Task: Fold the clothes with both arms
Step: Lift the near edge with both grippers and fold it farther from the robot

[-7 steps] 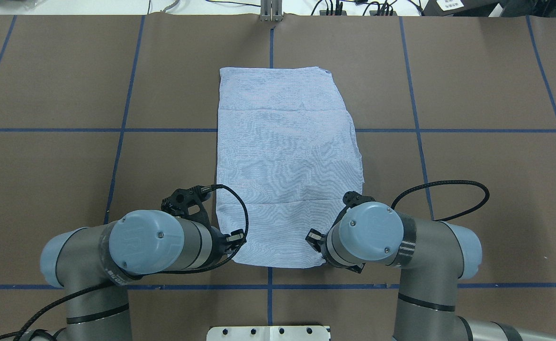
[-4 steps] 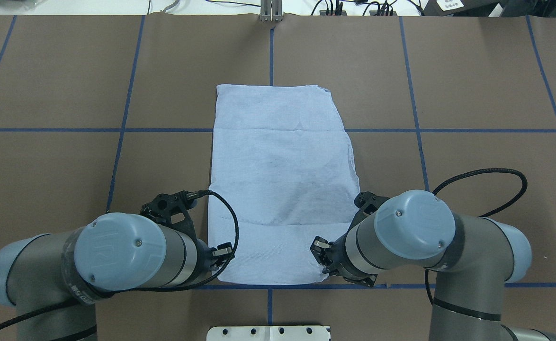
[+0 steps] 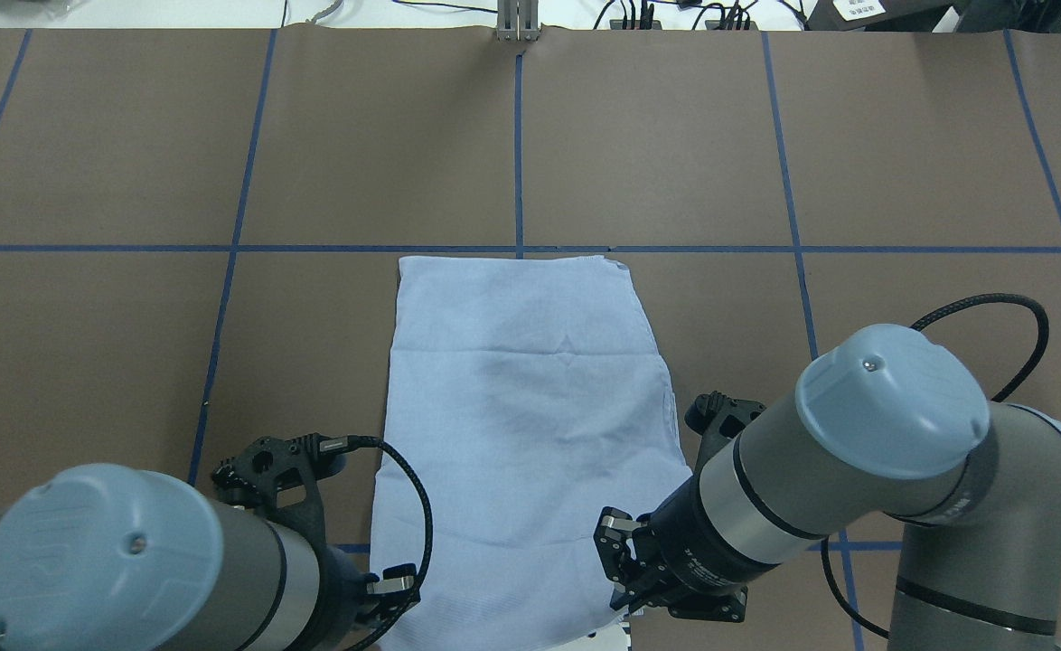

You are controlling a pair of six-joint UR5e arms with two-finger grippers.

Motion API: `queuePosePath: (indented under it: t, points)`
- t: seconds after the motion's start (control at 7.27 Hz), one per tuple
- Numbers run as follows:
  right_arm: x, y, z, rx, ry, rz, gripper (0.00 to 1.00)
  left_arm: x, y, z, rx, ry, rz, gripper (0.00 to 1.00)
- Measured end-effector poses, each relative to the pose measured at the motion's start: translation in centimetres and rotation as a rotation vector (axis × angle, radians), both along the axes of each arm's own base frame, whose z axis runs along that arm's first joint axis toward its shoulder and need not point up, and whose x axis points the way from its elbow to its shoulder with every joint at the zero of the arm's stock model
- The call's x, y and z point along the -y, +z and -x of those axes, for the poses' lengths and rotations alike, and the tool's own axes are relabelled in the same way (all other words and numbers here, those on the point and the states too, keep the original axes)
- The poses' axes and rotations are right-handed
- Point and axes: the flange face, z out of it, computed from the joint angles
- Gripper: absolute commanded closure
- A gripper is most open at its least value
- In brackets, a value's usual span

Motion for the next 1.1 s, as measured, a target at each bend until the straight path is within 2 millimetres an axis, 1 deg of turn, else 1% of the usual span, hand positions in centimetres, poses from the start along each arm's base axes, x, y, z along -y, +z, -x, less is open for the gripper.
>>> queuePosePath:
  t: [0.14, 0.28, 0.41, 0.69, 0.83, 1.1]
  points:
    - [-0.3, -1.2, -1.8, 0.040, -0.037, 0.019, 1.00, -0.9, -0.9, 1.9, -0.026, 0.032, 0.014, 1.00]
    - [0.1, -1.7, -2.9, 0.058, -0.043, 0.030, 1.00, -1.3, -1.7, 3.1, -0.050, 0.050, 0.021, 1.00]
    - [1.2, -1.5, -3.0, 0.051, -0.028, 0.036, 1.00, -1.0, -2.1, 3.6, -0.063, 0.051, 0.016, 1.00]
    - [4.8, -0.1, -2.1, 0.016, 0.028, 0.029, 1.00, 1.9, -1.7, 3.5, -0.050, 0.014, -0.032, 1.00]
    - [6.9, 0.4, -1.6, 0.002, 0.055, 0.021, 1.00, 3.8, -1.2, 2.8, -0.034, -0.007, -0.054, 1.00]
    - [10.5, 0.9, -0.6, -0.023, 0.105, 0.010, 1.00, 7.6, -0.1, 0.9, -0.022, -0.056, -0.079, 1.00]
